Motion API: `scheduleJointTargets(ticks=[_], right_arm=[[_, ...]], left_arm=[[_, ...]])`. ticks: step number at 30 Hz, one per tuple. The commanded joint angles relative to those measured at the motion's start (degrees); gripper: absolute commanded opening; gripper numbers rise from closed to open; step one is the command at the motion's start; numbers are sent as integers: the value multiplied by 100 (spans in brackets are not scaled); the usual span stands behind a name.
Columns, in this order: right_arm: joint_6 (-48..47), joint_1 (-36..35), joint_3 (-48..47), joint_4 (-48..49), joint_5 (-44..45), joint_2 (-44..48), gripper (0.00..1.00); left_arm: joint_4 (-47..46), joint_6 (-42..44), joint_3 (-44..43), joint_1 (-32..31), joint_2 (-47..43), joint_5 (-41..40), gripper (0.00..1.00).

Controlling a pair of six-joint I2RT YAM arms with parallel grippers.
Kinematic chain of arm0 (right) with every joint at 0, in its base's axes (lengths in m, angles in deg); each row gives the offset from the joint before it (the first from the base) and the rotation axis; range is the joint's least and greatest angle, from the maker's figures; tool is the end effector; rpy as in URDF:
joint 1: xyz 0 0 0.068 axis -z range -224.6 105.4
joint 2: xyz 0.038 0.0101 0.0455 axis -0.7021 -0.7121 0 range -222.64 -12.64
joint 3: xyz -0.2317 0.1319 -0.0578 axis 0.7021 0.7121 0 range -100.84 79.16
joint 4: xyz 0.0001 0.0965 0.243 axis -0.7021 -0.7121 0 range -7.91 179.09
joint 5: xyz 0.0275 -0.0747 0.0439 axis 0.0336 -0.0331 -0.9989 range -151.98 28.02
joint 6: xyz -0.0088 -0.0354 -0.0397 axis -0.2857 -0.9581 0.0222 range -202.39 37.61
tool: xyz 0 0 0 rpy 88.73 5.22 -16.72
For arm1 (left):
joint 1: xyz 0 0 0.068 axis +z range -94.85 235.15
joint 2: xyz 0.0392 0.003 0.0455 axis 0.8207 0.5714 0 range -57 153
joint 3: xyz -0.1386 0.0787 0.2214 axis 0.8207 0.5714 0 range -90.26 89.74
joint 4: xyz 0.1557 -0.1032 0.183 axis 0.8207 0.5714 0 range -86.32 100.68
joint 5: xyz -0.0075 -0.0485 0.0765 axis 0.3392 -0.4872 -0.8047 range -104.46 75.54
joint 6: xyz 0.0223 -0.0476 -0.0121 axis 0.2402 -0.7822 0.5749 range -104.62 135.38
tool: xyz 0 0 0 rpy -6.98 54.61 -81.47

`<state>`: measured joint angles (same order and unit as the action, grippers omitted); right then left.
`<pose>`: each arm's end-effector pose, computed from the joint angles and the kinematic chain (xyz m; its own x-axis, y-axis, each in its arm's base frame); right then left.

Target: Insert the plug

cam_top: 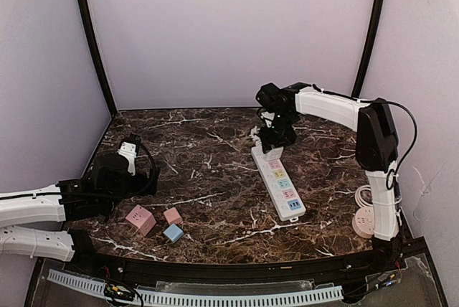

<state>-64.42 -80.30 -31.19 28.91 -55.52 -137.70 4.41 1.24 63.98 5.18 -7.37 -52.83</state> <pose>0.3695 0.2607 0.2199 -0.9173 -0.2817 -0.2814 -0.2870 0.9576 -0.0231 0.1392 -0.1312 0.2279 -0.3176 0.0804 -0.9448 0.1649 0.9859 0.0285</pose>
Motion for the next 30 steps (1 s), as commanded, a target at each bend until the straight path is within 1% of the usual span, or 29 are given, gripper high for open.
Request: scheduleJointTargets(ticks=[1, 3, 12, 20, 30], right_arm=[[237, 235, 128, -646, 151, -366, 0], [235, 248, 73, -721, 270, -345, 0], [-197, 166, -4, -659, 5, -39, 0], [-119, 104, -215, -838, 57, 275, 0], [-168, 118, 147, -536, 7, 198, 0]], left_arm=[[-32, -11, 95, 32, -93, 39, 100], [-33, -22, 101, 32, -113, 52, 99], [-48, -2, 111, 33, -111, 65, 99], [-53, -2, 114, 32, -120, 67, 100], [-52, -6, 115, 32, -123, 75, 99]])
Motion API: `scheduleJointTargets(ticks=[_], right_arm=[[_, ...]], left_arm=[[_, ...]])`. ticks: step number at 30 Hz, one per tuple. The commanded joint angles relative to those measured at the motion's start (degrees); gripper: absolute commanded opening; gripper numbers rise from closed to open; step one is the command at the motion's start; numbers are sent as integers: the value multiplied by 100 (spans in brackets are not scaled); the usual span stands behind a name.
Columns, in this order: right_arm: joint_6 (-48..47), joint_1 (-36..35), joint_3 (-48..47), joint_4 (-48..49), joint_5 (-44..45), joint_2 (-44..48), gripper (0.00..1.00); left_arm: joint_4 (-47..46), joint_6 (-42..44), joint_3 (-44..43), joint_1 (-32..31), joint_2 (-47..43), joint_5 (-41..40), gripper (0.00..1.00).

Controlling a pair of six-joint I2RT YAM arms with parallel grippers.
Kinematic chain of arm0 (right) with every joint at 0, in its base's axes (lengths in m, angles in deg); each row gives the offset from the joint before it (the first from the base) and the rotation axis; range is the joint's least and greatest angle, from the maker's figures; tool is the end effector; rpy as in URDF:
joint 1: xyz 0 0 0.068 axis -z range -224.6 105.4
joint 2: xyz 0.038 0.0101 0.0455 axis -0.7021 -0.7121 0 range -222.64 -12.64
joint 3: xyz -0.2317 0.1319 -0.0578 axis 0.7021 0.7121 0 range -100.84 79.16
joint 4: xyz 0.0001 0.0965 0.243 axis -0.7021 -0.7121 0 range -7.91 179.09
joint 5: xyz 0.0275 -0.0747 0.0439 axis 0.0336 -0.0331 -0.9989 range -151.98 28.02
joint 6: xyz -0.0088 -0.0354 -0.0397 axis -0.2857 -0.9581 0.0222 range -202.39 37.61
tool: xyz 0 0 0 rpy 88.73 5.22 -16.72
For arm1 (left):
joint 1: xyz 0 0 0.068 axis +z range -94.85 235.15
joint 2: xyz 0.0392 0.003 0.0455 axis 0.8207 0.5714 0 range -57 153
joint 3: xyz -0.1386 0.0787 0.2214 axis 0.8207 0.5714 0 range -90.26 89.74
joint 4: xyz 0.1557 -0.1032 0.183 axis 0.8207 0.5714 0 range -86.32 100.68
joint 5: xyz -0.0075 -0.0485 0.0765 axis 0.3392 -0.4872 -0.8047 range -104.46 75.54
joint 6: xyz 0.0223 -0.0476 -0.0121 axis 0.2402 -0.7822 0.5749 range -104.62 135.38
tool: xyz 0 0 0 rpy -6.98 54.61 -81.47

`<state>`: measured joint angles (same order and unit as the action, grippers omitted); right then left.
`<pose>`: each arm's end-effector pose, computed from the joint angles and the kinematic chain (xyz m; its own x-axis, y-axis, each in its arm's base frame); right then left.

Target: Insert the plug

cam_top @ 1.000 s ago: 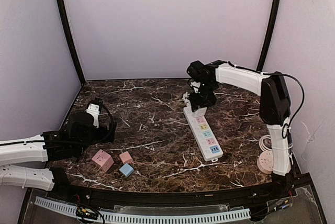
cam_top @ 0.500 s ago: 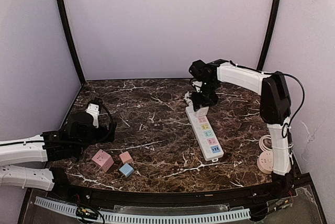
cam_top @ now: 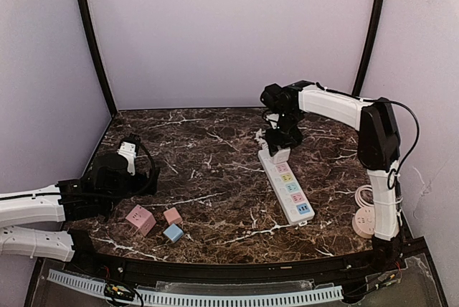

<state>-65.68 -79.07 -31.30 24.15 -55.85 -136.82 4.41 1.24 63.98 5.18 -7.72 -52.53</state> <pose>0.3664 0.2470 0.2249 -0.9310 -0.2924 -0.2184 -0.2900 0.9560 -0.0439 0.1387 -0.1309 0.2289 -0.3151 0.0762 -0.9460 0.1695 0.9853 0.0229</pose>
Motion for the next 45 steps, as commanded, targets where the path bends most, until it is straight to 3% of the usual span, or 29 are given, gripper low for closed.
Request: scheduleJointTargets(ticks=[1, 15, 20, 24, 29, 33, 37, 45], right_arm=[[-45, 15, 169, -17, 22, 112, 0], [-650, 192, 1137, 844, -655, -58, 0], [-767, 145, 617, 684, -795, -473, 0], [-1176, -214, 257, 323, -60, -936, 0], [-1217, -254, 178, 205, 63, -1283, 0], [-886, -122, -21, 157, -245, -1527, 0], [-1273, -68, -22, 346, -730, -1441, 0], [-1258, -46, 38, 561, -636, -1384, 0]], left_arm=[[-49, -5, 115, 32, -92, 45, 99], [-49, -11, 126, 33, -102, 59, 99], [-41, -15, 116, 35, -102, 58, 99], [-42, -11, 115, 35, -105, 54, 100], [-41, -10, 116, 36, -102, 67, 99], [-36, -19, 123, 32, -117, 72, 100], [-45, -13, 135, 32, -129, 79, 100], [-48, -3, 124, 35, -101, 79, 100]])
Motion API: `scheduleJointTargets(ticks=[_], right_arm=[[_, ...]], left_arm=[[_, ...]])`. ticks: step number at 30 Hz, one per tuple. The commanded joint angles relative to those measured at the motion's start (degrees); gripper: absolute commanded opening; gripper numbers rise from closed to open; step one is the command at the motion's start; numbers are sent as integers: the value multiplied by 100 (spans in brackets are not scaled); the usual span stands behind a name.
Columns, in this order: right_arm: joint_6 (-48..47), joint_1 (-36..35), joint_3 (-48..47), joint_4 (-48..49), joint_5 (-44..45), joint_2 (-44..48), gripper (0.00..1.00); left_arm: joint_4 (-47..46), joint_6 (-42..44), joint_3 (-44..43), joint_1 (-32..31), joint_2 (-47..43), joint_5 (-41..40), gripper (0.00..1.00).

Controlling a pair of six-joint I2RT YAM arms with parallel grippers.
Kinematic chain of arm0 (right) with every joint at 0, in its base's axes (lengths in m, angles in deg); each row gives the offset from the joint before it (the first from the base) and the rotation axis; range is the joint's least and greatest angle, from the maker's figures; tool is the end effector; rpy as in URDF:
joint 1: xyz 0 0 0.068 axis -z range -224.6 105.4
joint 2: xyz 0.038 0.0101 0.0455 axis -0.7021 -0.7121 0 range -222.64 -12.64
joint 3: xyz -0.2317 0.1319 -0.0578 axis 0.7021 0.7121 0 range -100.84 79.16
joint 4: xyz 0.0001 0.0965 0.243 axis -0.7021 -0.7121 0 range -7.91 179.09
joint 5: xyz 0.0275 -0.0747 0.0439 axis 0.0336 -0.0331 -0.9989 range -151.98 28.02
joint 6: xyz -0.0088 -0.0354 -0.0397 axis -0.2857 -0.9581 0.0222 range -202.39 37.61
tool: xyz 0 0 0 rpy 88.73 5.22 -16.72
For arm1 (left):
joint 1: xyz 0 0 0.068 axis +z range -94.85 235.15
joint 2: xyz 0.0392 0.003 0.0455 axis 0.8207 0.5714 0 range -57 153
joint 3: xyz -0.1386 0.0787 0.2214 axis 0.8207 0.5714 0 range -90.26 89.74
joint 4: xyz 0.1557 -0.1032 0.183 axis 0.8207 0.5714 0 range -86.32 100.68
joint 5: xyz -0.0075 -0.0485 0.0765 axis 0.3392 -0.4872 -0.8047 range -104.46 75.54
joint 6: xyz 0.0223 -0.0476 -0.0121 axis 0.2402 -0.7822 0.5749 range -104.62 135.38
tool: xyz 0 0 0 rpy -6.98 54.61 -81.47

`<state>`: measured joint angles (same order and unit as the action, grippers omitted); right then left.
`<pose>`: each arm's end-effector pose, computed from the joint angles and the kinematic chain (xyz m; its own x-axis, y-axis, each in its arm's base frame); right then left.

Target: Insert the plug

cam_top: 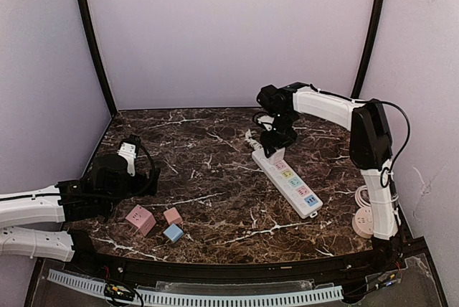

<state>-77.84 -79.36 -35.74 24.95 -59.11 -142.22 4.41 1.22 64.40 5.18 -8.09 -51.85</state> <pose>0.3801 0.2617 0.2055 -0.8479 -0.4921 -0.1971 -0.4958 0.8678 -0.0338 0.1377 -0.1302 0.2274 -0.3184 0.0770 -0.9448 0.1802 0.9834 0.0194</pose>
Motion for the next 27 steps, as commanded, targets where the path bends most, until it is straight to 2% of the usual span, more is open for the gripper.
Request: scheduleJointTargets(ticks=[1, 6, 15, 16, 17, 19, 27], right_arm=[[-2, -19, 466, 495, -328, -829, 2], [222, -23, 539, 593, -197, -538, 33], [584, -37, 644, 959, -60, 494, 71], [600, -43, 665, 1005, -71, 604, 77], [619, -49, 709, 1053, -79, 715, 87], [641, -74, 810, 1144, -108, 931, 98], [893, -256, 1881, 1987, -209, 2167, 99]], left_arm=[[-49, -5, 76, 33, -64, 23, 100], [-54, -17, 73, 34, -86, 91, 99], [-51, -28, 15, 39, 125, 173, 100], [-171, -38, 2, 40, 144, 186, 100], [-188, -42, 2, 34, 180, 191, 99], [-184, -56, -22, 32, 222, 201, 100], [270, -376, -140, 32, 97, 440, 100]])
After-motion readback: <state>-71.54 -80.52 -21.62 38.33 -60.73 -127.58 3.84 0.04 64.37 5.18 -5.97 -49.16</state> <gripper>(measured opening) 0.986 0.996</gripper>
